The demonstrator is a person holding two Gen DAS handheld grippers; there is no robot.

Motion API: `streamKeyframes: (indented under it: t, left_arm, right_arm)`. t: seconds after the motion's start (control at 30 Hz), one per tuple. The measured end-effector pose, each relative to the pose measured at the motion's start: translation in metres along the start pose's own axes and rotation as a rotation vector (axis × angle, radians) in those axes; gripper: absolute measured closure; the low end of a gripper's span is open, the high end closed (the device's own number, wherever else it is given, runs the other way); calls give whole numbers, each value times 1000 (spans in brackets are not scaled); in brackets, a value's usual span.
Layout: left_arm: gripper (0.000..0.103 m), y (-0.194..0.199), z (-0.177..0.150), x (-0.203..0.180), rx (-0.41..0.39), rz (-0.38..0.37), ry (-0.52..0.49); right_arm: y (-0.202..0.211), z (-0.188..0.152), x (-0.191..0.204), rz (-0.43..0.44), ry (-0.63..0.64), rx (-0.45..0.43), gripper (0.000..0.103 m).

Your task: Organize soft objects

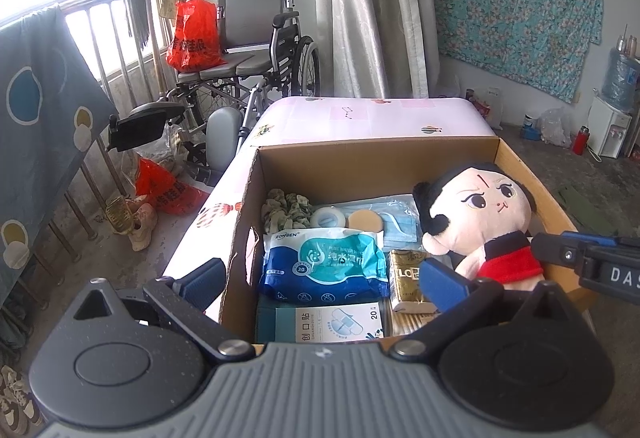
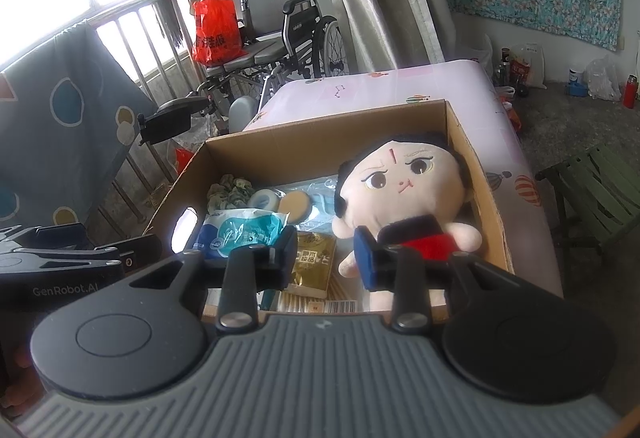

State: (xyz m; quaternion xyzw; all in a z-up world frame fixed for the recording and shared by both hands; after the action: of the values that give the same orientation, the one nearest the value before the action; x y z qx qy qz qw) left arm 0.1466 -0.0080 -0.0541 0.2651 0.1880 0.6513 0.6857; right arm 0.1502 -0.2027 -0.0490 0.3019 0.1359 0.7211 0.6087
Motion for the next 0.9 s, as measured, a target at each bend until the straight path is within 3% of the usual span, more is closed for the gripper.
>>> streamKeyframes:
  t: [0.9]
  left_arm:
    - [0,-5,-2,-8,20,-2,-10]
  right_arm:
    - [3,2,-3,-3,14,15,71]
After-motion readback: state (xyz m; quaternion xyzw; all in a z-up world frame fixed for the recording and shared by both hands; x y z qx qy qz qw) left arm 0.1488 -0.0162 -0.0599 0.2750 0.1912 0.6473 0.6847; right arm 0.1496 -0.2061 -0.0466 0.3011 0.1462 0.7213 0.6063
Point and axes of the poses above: each gripper's, at about its wrist camera, not at the fingertips, and y roughly against the way its jaws point, x to its left, z to its top, the point moved 10 cm from there along -y, roughly the way its jaws point, and after that the axes turned 3 degrees about -x, right-handed, at the moved point
